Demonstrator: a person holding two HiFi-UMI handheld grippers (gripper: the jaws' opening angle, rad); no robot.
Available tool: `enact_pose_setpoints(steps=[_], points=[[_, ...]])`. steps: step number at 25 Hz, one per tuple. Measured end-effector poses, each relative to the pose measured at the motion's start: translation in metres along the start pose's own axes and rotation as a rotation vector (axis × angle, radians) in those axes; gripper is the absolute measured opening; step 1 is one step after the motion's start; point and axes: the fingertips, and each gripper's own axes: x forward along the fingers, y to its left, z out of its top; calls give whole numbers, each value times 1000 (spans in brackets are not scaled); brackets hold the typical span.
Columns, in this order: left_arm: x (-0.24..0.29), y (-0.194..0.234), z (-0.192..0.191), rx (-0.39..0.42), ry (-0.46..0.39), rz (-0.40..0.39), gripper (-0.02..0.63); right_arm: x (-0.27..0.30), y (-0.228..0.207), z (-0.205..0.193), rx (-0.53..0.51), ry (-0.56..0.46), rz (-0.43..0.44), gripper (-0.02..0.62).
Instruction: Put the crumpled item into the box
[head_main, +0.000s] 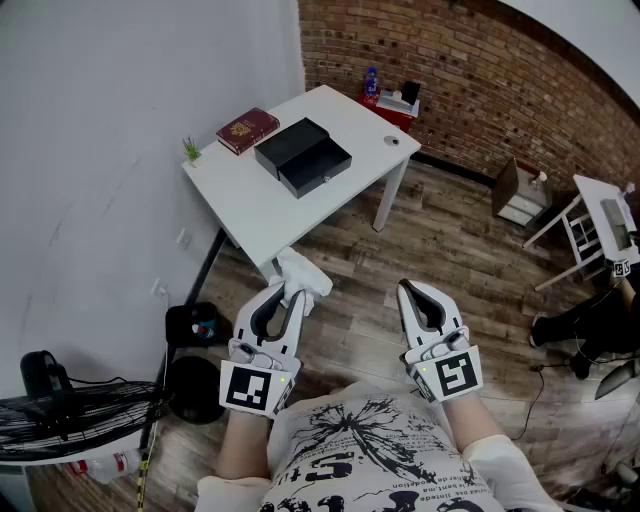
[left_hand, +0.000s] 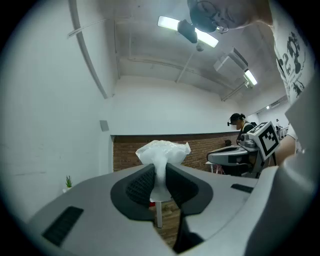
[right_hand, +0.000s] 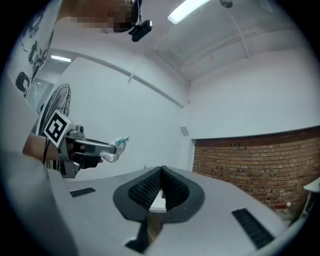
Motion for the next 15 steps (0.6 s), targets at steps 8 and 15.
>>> enact_pose_setpoints(steps=[8,15], points=[[3,10,-1,12,-2,-28,78,9,4,-3,5,11,-21,12],[11,16,-7,-6,-19,-44,78,17,8,-13,1,33,-17,14]])
